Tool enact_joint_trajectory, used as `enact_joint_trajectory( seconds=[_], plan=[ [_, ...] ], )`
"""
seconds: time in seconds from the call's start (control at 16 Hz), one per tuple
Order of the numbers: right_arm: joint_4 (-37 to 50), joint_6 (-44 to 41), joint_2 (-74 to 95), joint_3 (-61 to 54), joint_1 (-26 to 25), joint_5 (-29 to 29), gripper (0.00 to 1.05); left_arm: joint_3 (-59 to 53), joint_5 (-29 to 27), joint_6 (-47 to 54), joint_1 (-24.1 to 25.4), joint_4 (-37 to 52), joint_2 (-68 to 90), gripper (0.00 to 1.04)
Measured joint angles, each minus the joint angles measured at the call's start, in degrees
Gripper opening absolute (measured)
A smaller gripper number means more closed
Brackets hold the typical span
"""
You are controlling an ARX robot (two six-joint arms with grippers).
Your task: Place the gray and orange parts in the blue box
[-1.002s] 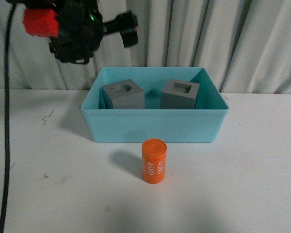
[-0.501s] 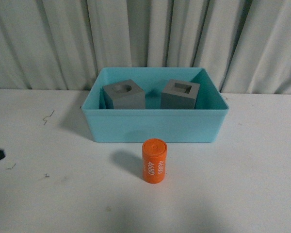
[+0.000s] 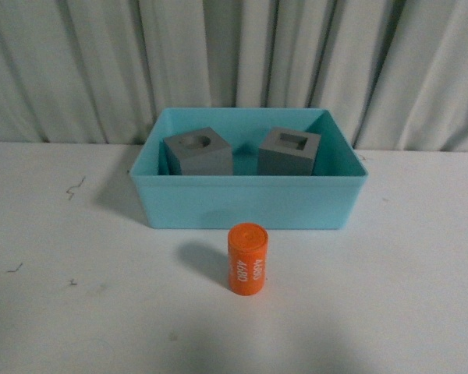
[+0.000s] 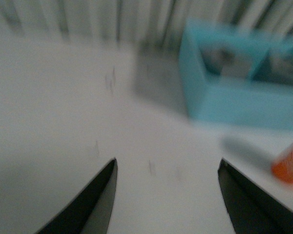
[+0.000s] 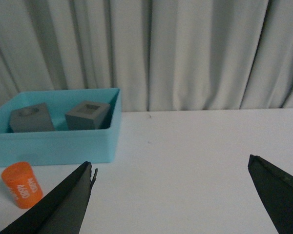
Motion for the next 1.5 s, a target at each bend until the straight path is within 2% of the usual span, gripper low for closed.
enact_joint_trajectory(
  seconds=[0.06,0.25,0.31,0.44,0.81,1.5],
  plan=[
    [0.2,0.0,-0.1,0.0,0.1,-0.3,0.98,1.2,-0.9,3.3,0.4,2.7,-7.7,0.49],
    [0.1,0.0,-0.1,0.0,0.1,-0.2,0.98,0.0,-0.7,6.8,0.2,-11.0,-20.7,0.07],
    [0.1,0.0,-0.1,0.0,0.1,-0.2,0.98,0.1,-0.7,7.0,0.2,-17.6,-27.0,0.02],
    [0.1,0.0,-0.1,0.0,0.1,-0.2,0.98,0.0,-0.7,7.0,0.2,-24.8,-35.1,0.02],
    [0.1,0.0,-0.1,0.0,0.1,-0.2,0.98,0.0,-0.7,7.0,0.2,-37.0,-48.0,0.02],
    [0.1,0.0,-0.1,0.0,0.1,-0.2,0.98,0.0,-0.7,7.0,0.2,-50.9,-62.1,0.02]
  ],
)
